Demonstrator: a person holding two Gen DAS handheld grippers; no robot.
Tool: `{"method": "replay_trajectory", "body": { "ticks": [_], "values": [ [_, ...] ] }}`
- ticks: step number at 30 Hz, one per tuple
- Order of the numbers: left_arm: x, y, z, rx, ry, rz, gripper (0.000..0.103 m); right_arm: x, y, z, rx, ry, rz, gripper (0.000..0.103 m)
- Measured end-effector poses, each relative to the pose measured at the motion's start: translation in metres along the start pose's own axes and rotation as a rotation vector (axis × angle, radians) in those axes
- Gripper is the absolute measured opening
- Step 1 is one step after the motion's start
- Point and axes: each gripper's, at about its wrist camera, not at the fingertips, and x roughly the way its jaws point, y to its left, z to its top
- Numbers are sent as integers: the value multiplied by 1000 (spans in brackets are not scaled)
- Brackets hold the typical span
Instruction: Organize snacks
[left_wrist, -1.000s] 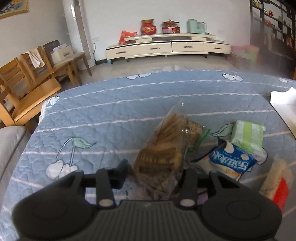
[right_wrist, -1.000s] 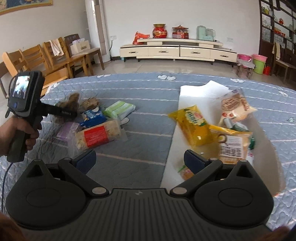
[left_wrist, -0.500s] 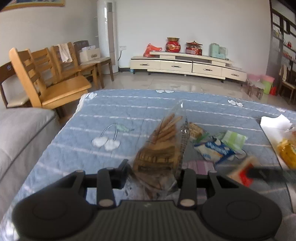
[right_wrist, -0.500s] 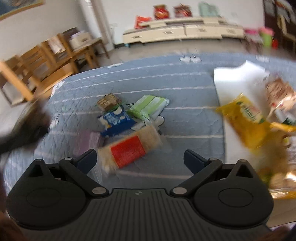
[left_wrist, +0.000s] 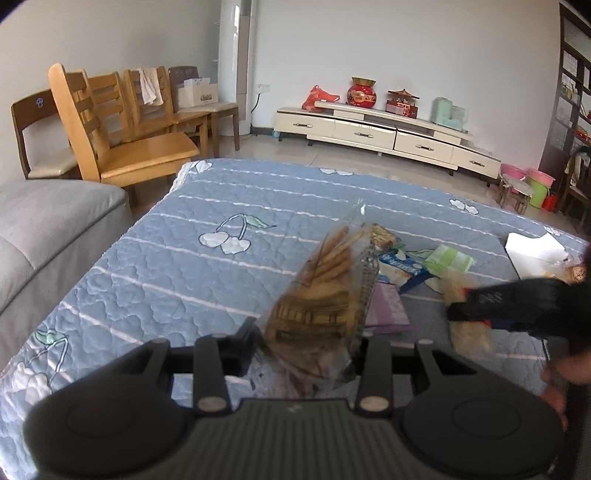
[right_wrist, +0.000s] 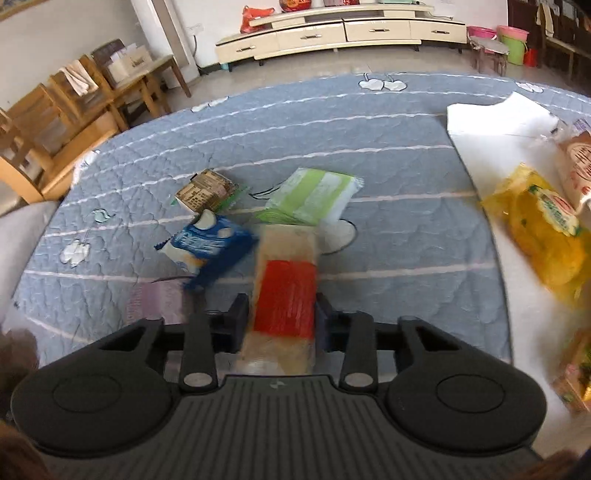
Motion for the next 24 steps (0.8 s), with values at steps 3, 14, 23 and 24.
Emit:
{"method": "replay_trajectory", "body": {
  "ticks": [3,14,23,24],
  "values": [
    [-8,-4,-2,5,-10,1,39,-25,-14,-10,-45,-37,-1,44],
    [-55,-29,-12,15,-22,-20,39,-136,-44,-54,-199,-178,-21,44],
    [-104,-39,-19,32,-61,-15,39,-212,-51,-79,-237,-273,-21,44],
    [-109,-40,-19,34,-66,-18,39,-219,-53,-82,-239,-281,-19,44]
  ]
}}
